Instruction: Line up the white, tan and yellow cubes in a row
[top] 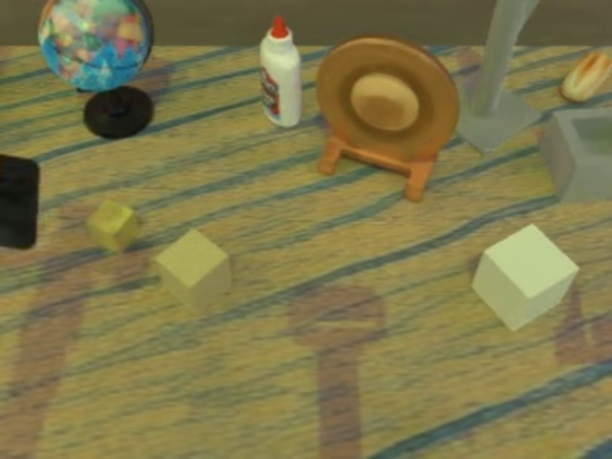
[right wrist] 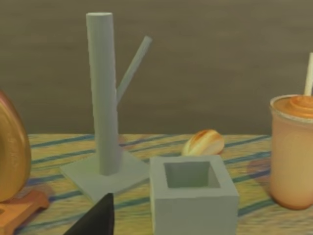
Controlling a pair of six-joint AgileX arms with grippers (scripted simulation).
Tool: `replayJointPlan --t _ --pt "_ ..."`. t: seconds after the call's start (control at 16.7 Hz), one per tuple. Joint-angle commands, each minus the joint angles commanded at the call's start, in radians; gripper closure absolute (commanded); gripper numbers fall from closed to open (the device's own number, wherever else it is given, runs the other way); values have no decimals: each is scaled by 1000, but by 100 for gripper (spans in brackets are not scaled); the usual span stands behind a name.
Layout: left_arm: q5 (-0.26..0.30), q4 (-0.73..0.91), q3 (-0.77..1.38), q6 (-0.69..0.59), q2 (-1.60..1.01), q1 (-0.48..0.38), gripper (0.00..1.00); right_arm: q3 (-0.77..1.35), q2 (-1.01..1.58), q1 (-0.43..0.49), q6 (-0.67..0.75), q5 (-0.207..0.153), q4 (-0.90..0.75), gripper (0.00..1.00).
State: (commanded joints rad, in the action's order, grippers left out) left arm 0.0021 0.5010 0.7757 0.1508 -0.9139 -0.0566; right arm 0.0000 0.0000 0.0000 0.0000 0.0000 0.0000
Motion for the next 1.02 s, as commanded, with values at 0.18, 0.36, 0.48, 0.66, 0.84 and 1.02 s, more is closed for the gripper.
replayJointPlan --t 0.18,0.36,0.48,0.66,0.84,1.02 --pt "-1 177 259 52 -360 -19 0 0 0 0 0 0 0 0" --pt "-2 343 505 100 -697 -37 0 0 0 0 0 0 0 0" --pt "-2 440 652 129 -892 -47 0 0 0 0 0 0 0 0" --pt "-2 555 840 164 -1118 -60 0 0 0 0 0 0 0 0" --pt "0 629 974 188 -1257 -68 0 0 0 0 0 0 0 0" --pt "1 657 1033 198 -1308 -72 0 0 0 0 0 0 0 0"
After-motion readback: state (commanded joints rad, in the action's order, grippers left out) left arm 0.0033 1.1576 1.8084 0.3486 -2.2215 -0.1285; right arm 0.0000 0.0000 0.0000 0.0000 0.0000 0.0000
